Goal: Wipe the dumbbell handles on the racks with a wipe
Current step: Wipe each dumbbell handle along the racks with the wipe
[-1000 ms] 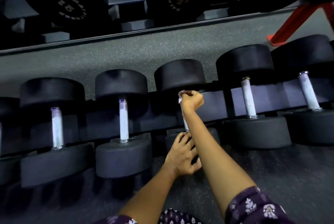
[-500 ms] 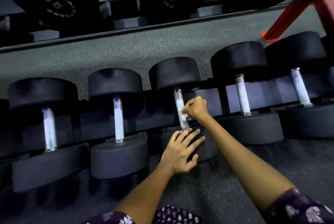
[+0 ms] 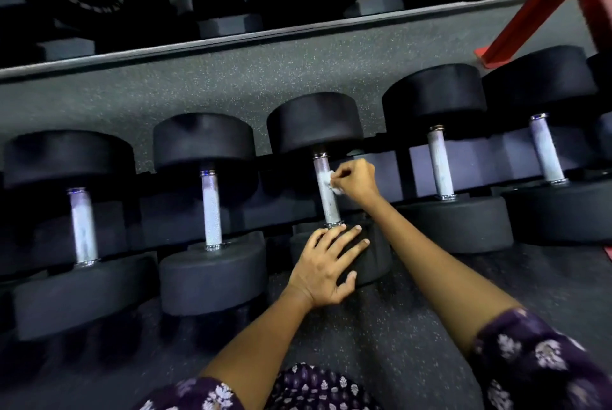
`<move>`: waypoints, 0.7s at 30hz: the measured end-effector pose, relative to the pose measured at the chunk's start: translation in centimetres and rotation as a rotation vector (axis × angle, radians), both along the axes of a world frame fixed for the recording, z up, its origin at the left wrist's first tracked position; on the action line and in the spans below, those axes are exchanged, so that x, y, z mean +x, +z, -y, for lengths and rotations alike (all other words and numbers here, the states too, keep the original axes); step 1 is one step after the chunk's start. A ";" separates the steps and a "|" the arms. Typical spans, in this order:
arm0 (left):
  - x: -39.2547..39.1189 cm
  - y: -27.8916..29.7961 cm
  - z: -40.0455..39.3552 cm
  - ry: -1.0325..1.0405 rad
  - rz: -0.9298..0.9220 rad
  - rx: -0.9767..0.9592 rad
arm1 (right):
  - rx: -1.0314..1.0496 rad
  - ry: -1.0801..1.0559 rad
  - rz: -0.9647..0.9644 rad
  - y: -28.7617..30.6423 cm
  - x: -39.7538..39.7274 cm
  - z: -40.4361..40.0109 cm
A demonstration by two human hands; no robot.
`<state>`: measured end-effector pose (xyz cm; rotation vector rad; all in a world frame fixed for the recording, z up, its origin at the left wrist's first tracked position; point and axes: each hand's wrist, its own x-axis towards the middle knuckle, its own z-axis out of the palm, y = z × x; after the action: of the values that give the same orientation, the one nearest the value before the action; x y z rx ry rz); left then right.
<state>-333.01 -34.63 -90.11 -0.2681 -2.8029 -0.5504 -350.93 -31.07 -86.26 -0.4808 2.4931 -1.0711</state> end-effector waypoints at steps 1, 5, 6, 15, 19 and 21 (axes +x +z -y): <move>-0.1 0.0 0.0 0.000 -0.006 0.002 | 0.011 0.040 -0.009 0.1 0.4 -0.2; 0.0 0.0 0.0 -0.012 -0.002 0.002 | 0.211 0.358 0.038 -0.2 1.6 -3.5; -0.1 0.0 0.1 -0.012 -0.005 -0.003 | 0.258 0.420 0.055 0.0 1.4 -3.7; -0.1 0.1 -0.1 -0.015 -0.001 0.009 | 0.391 0.695 0.039 0.7 1.6 -0.8; -0.1 0.1 -0.1 -0.015 0.016 -0.001 | 0.579 0.715 -0.027 1.5 1.2 -0.4; 0.0 0.1 0.0 -0.012 0.008 0.001 | 0.562 0.728 -0.065 1.3 1.5 0.0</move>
<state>-333.05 -34.60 -90.04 -0.2834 -2.8101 -0.5570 -349.42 -31.03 -84.91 -1.1148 2.2148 -0.0740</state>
